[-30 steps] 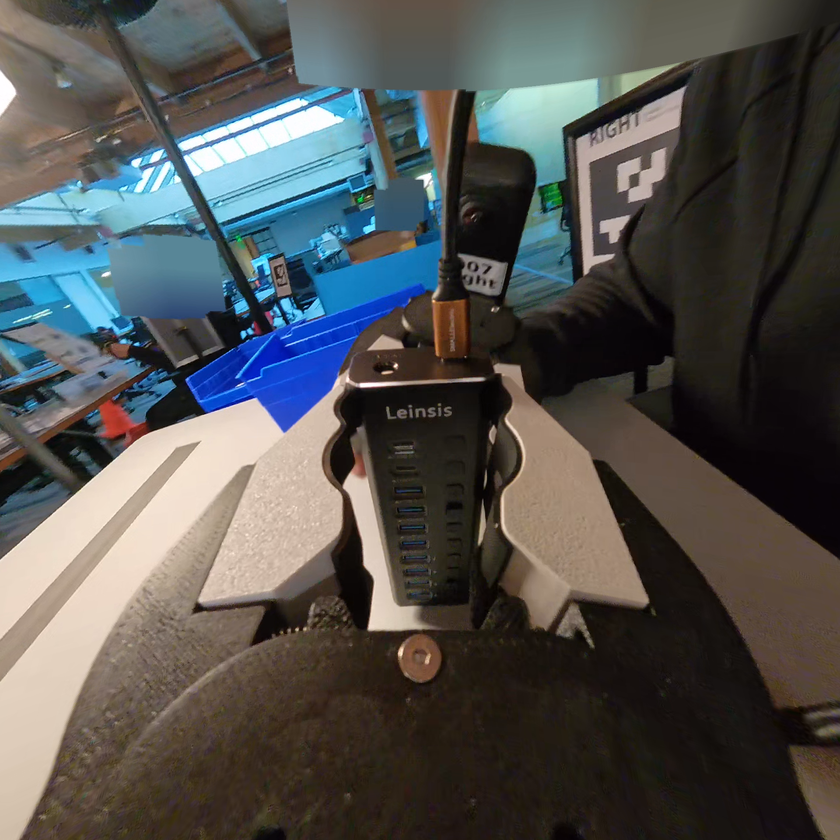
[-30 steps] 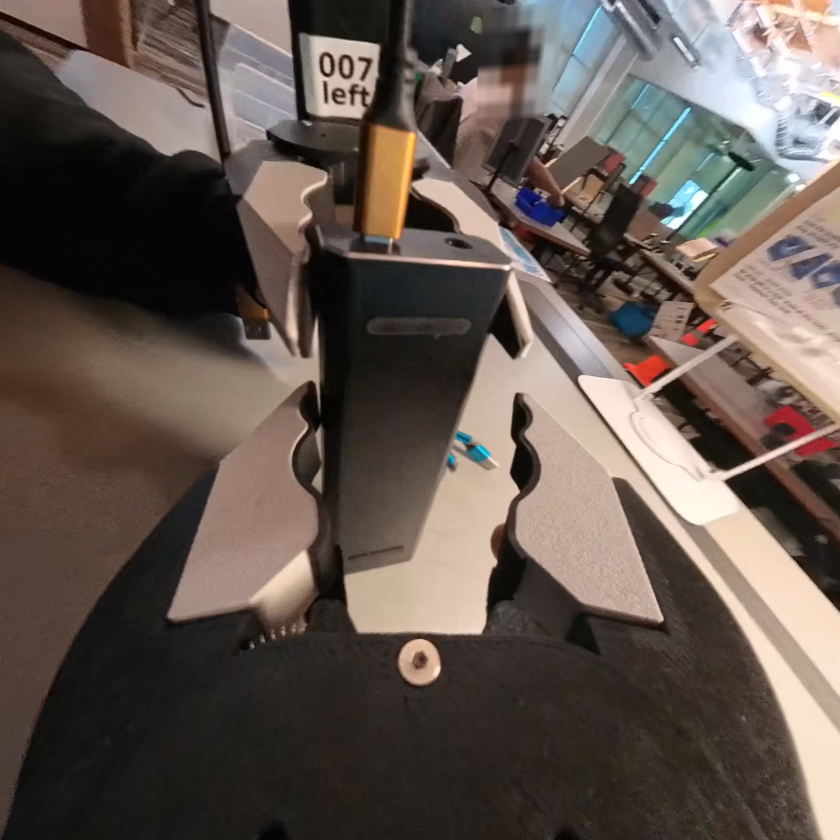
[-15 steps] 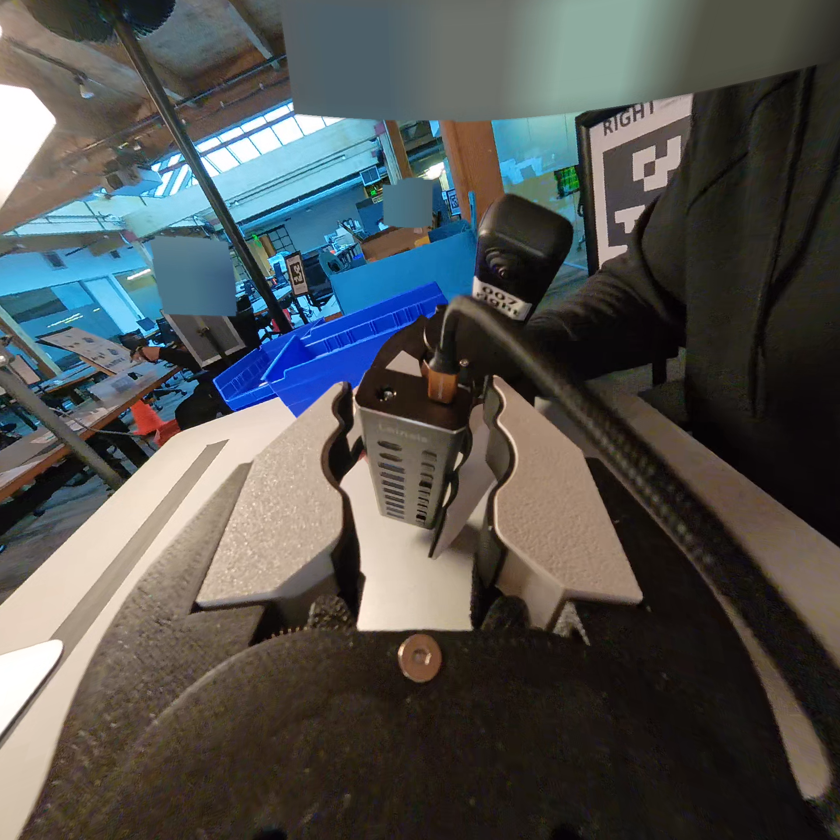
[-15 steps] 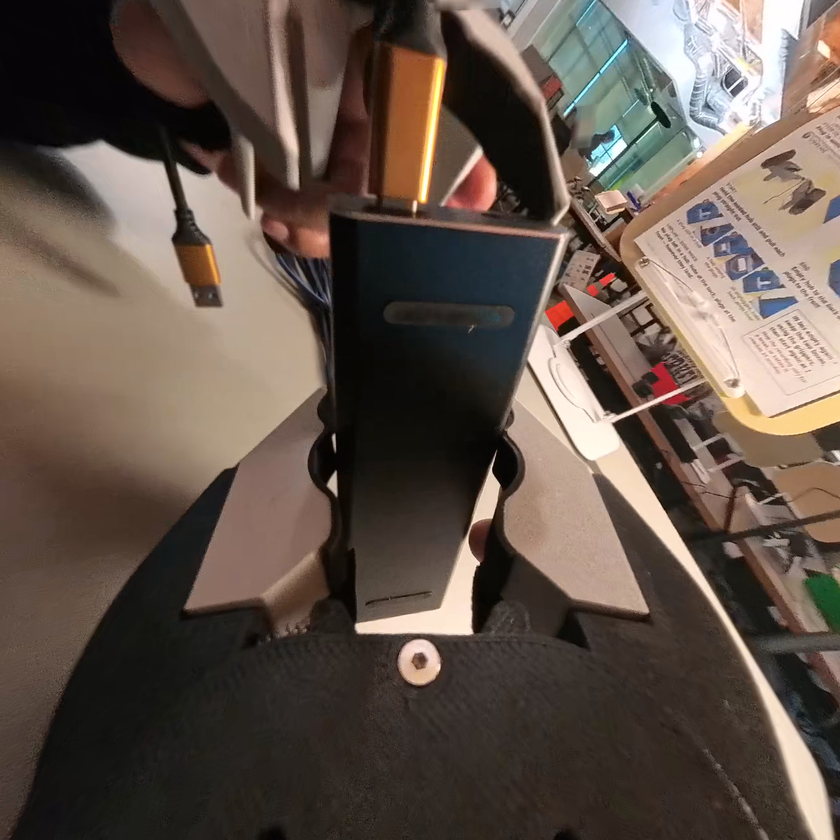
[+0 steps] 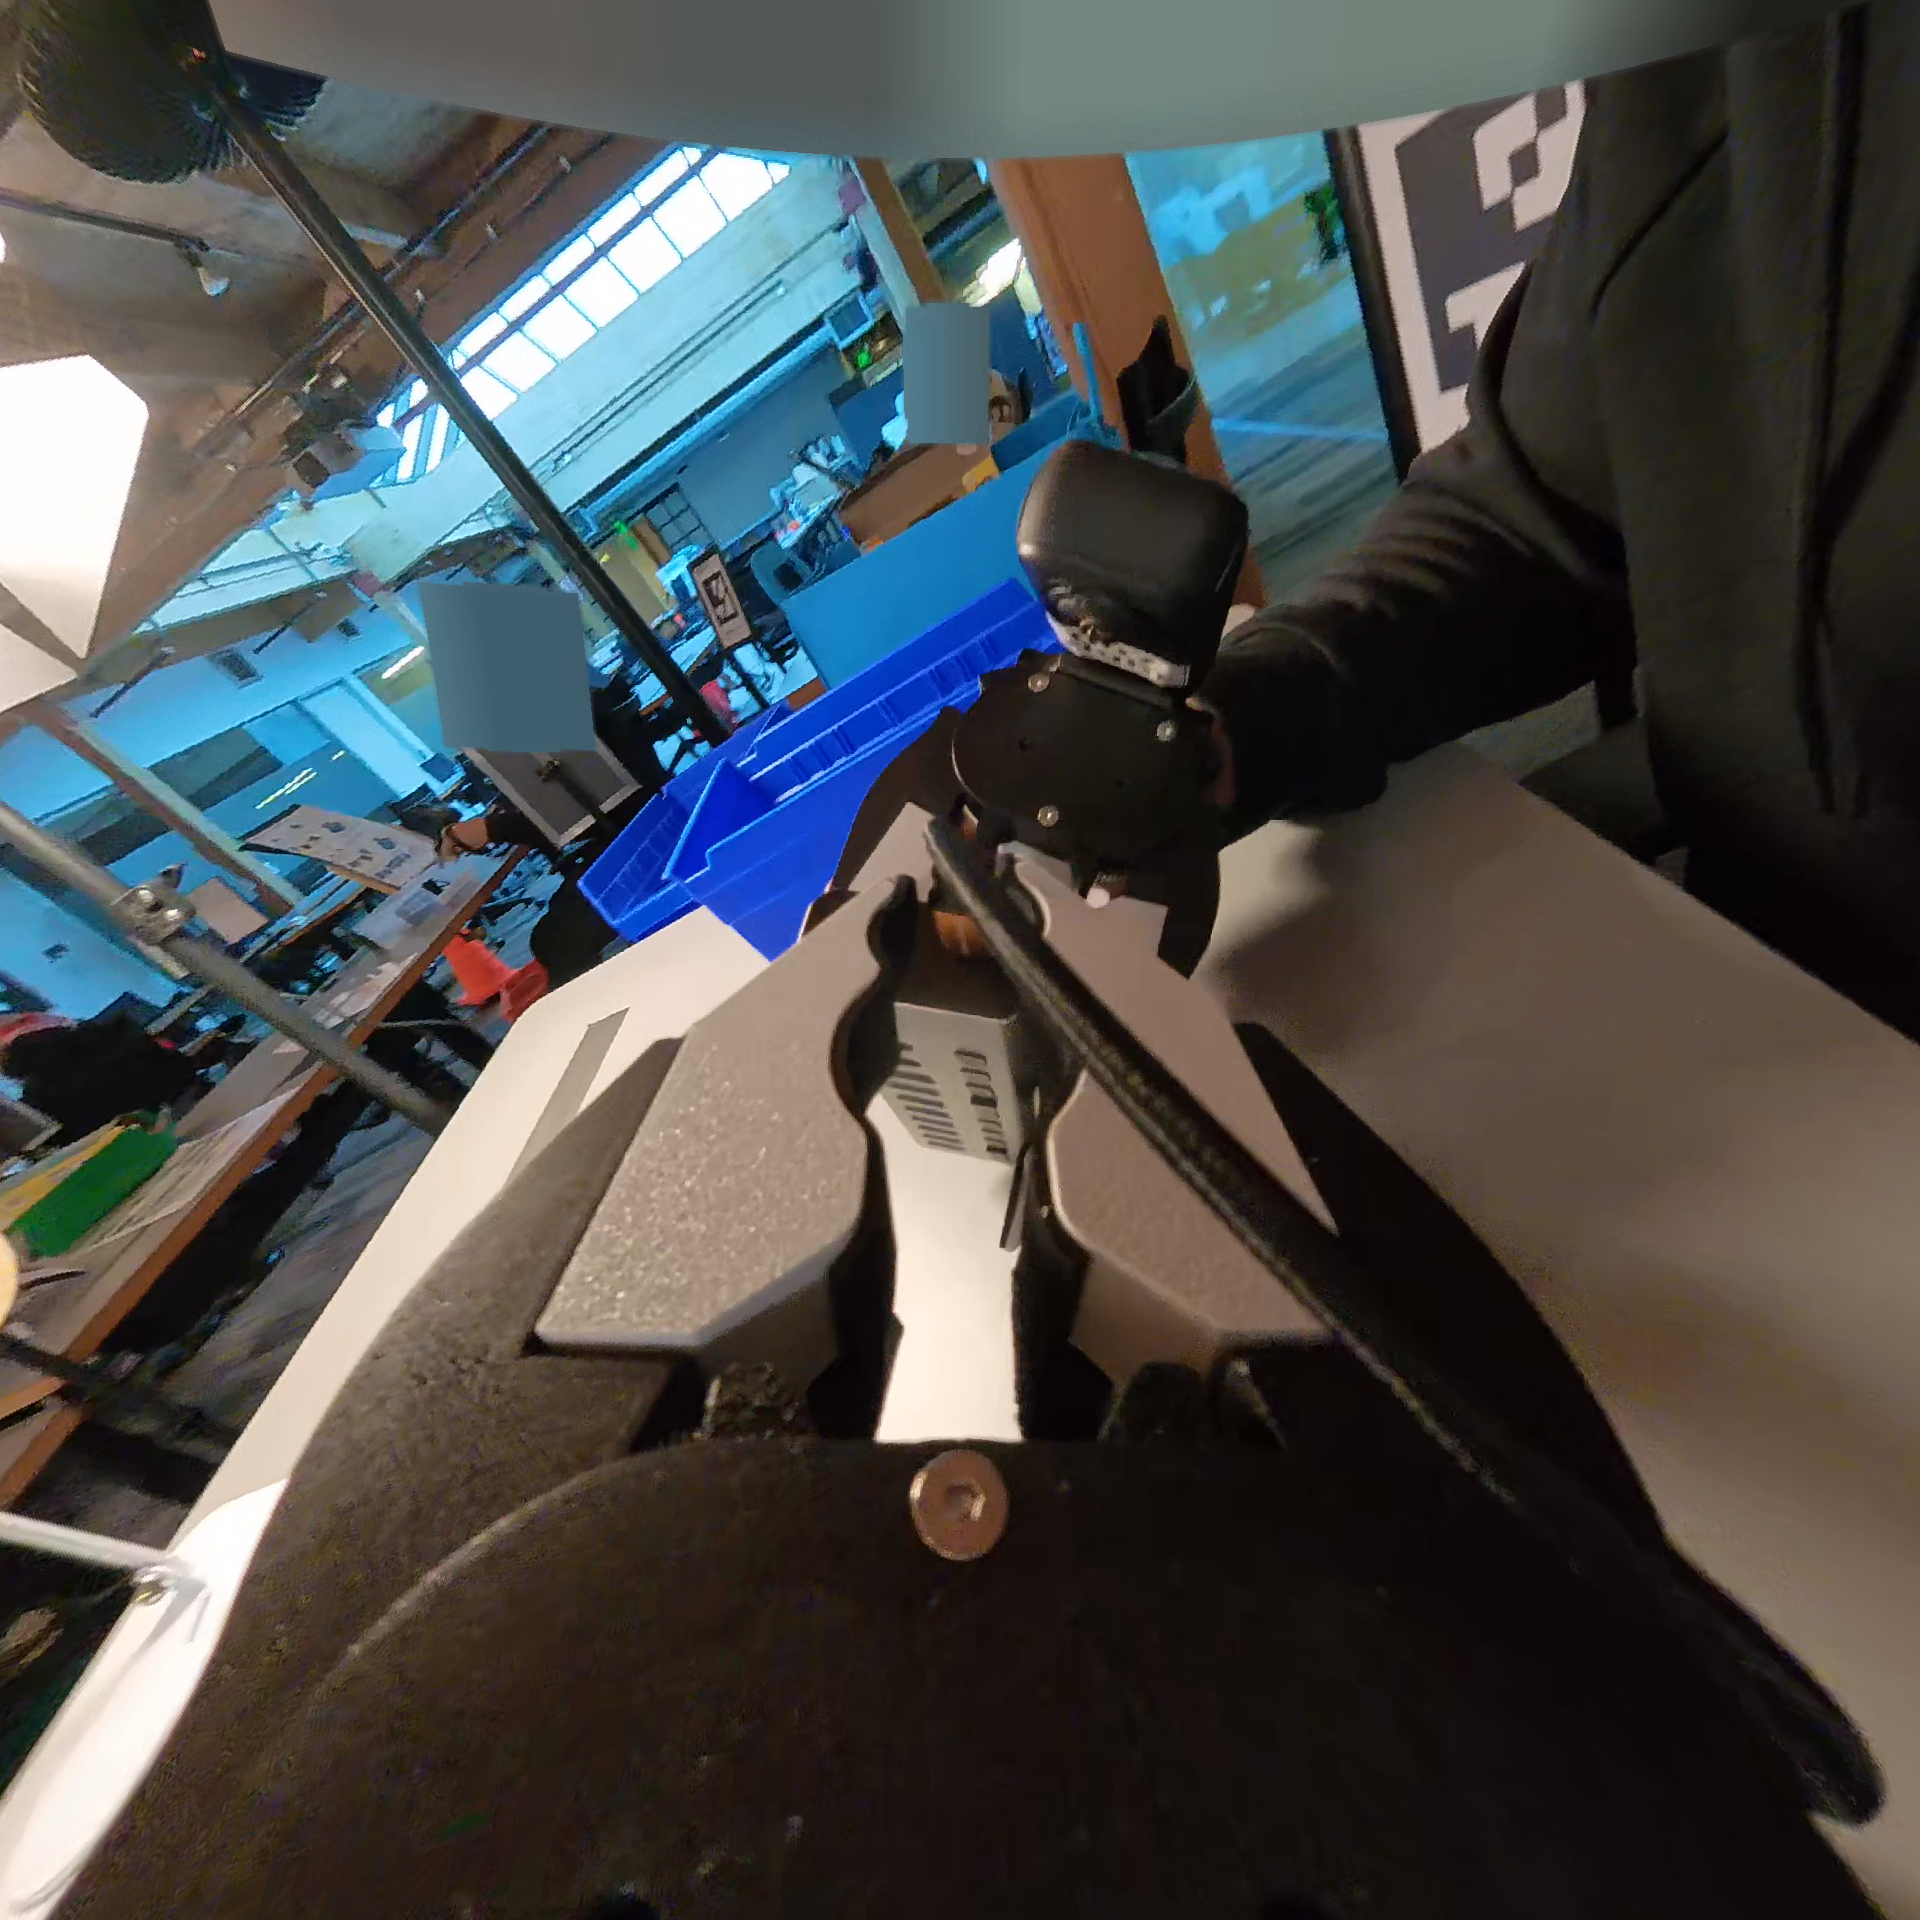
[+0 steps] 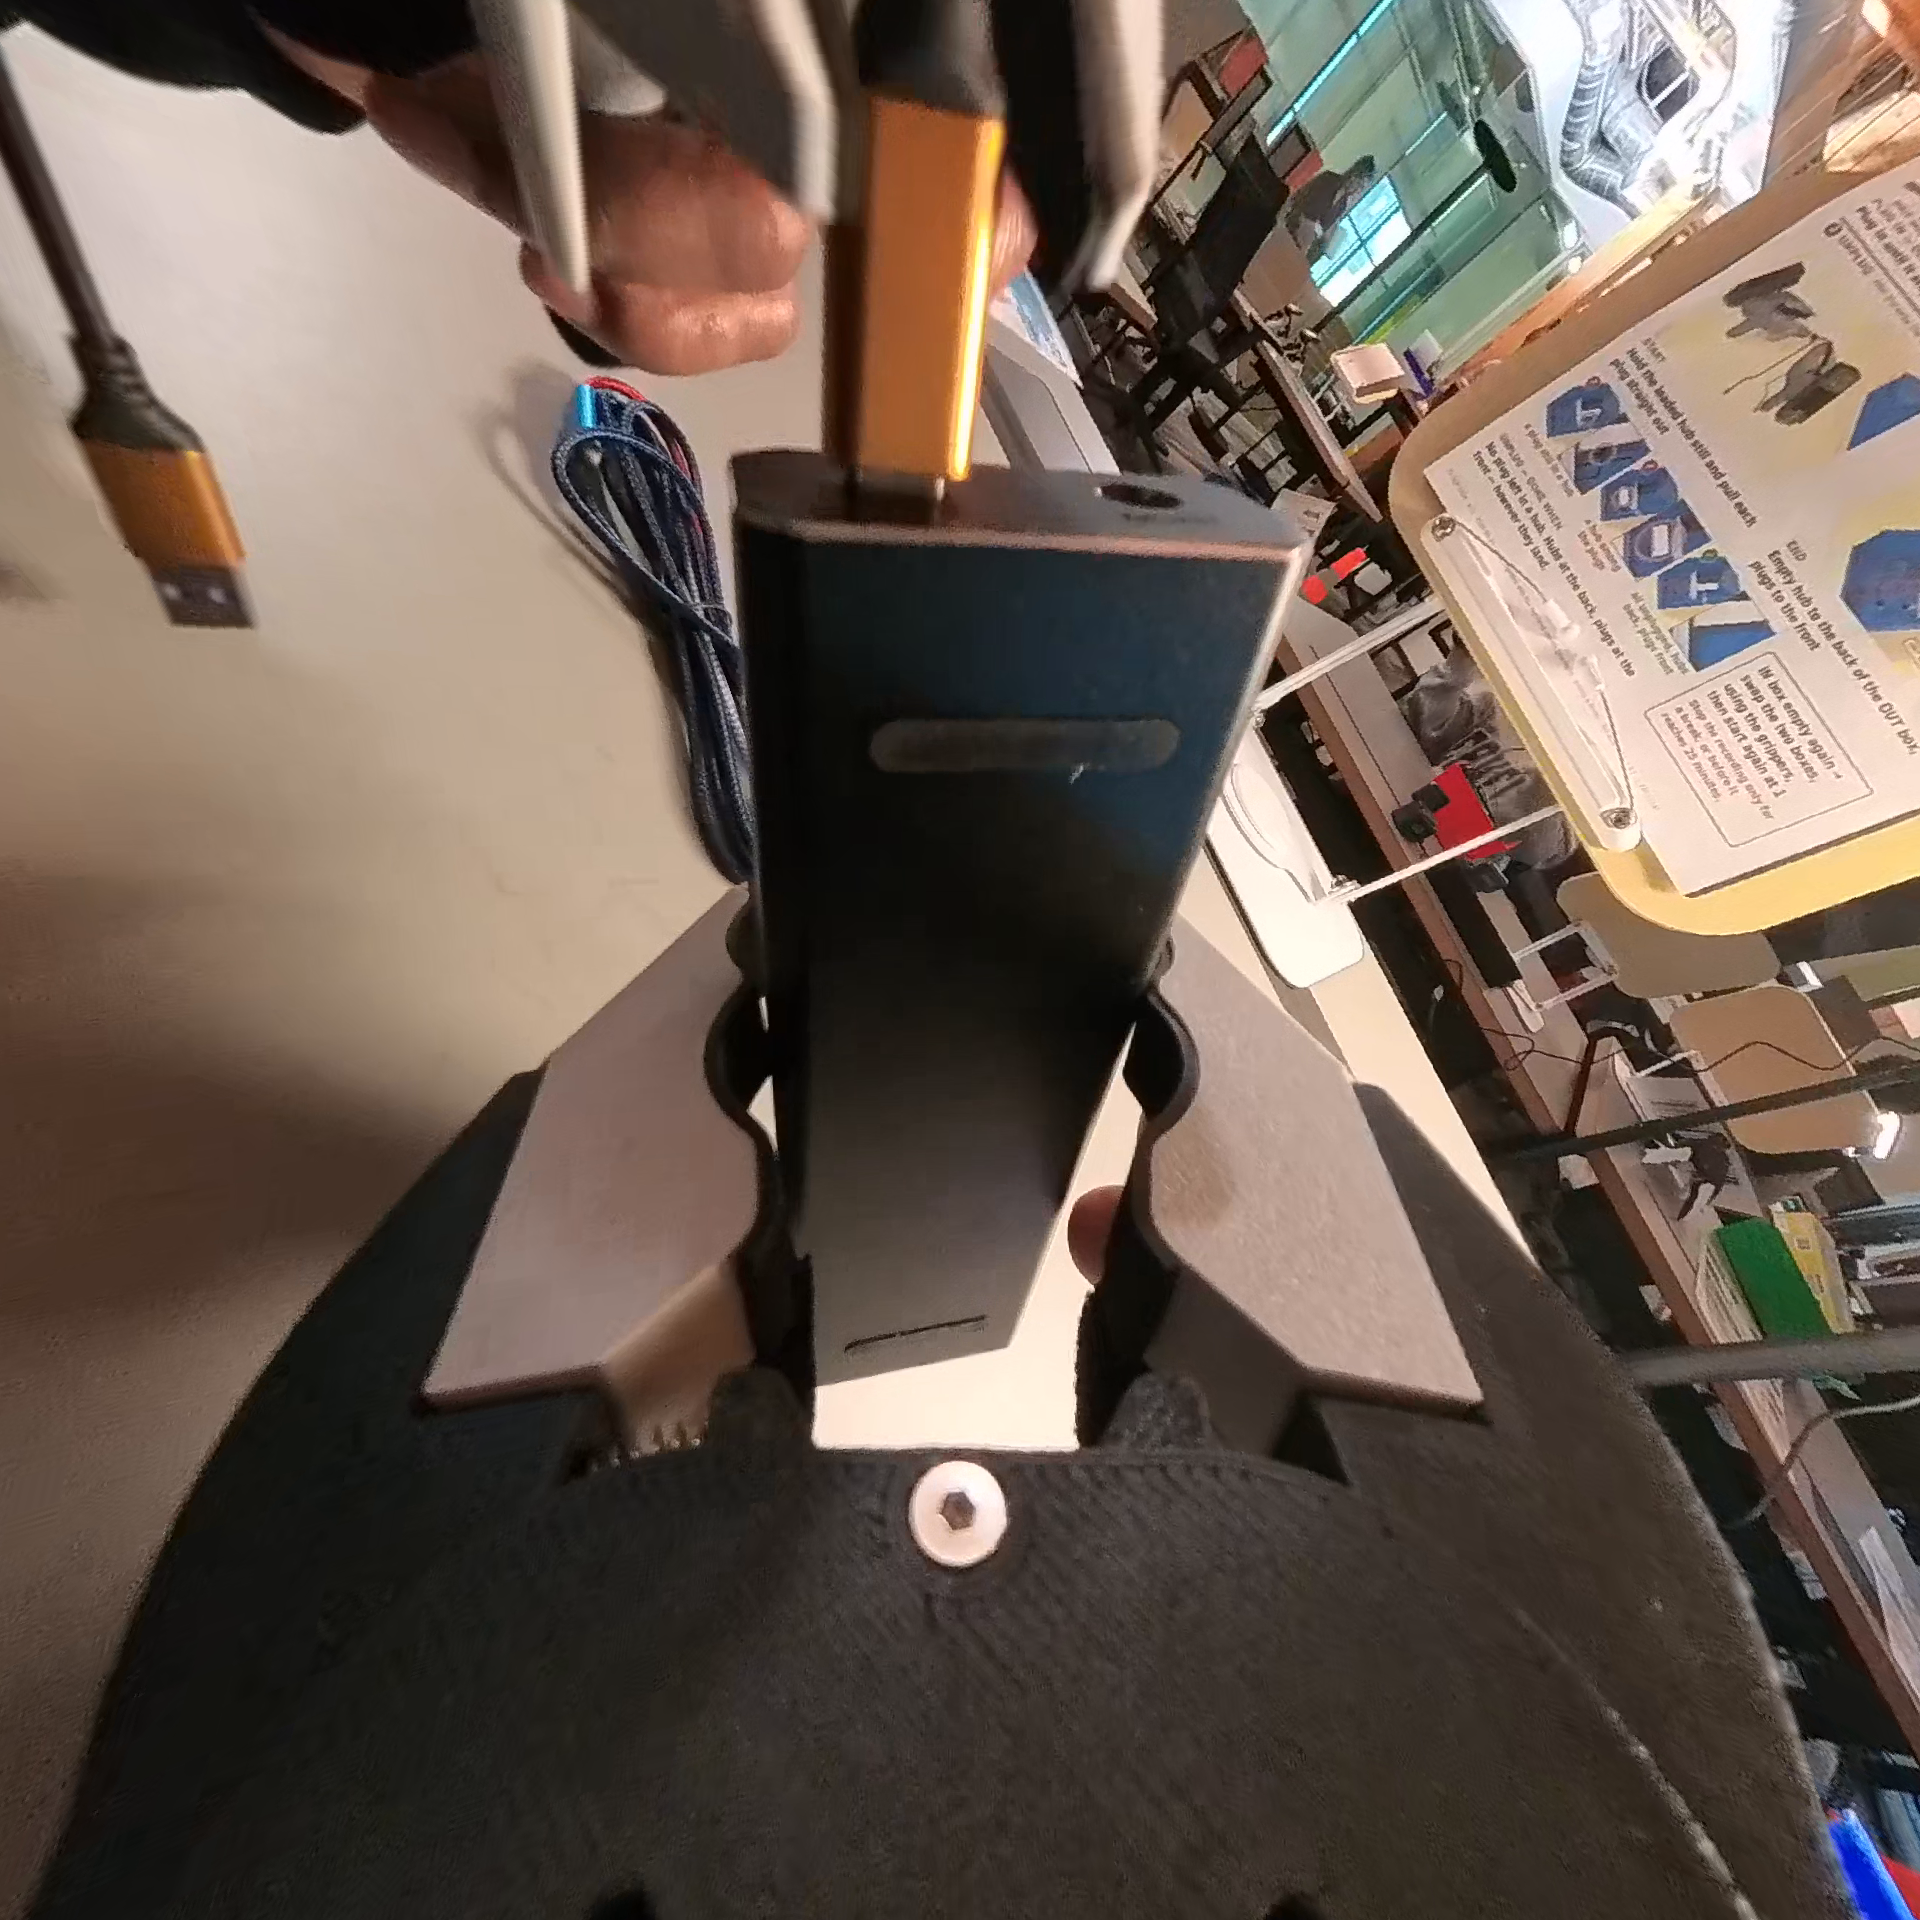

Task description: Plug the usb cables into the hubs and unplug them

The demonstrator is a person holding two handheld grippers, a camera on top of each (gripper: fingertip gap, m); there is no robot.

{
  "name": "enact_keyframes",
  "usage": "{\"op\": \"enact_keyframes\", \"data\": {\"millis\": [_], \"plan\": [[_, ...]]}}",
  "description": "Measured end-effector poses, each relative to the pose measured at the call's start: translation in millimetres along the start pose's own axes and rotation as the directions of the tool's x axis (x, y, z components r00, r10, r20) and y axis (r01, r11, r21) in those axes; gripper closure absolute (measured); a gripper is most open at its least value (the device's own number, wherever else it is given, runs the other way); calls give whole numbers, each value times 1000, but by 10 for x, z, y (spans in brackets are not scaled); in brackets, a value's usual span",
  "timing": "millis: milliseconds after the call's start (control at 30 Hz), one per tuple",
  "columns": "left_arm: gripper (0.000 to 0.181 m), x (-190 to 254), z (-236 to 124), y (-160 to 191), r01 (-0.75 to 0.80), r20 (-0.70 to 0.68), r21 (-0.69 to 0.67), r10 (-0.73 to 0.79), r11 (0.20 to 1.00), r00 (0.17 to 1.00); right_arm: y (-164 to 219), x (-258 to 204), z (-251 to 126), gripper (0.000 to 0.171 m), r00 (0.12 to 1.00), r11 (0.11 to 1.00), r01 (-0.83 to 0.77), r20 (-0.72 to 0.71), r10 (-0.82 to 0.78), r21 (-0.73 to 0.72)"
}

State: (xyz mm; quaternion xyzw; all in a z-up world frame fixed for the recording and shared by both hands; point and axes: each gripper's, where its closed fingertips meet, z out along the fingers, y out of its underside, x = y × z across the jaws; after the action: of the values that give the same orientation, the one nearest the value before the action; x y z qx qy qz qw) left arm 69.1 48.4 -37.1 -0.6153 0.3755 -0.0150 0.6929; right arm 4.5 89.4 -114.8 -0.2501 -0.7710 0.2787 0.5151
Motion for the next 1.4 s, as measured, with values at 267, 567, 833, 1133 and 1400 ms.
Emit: {"op": "enact_keyframes", "data": {"millis": [267,567,833,1133,1400], "plan": [[166,28,59,26,-89,14,-86,91,992,996,9,9,-1,105,1000,1000,5,-9,-5,-15],[165,19,51,57,-139,29,-105,143,985,989,17,-2,4,106,1000,999,-17,-10,17,-43],[165,20,88,46,-87,30,-85,90,993,995,18,-7,19,107,1000,999,-29,-2,29,-39],[144,-483,-47,189,145,263,-16,-135,989,955,-28,150,-42,106,957,957,-285,69,282,49],[145,-647,-79,589,393,331,-47,-357,918,874,-111,47,-123,106,789,818,-563,371,490,118]]}}
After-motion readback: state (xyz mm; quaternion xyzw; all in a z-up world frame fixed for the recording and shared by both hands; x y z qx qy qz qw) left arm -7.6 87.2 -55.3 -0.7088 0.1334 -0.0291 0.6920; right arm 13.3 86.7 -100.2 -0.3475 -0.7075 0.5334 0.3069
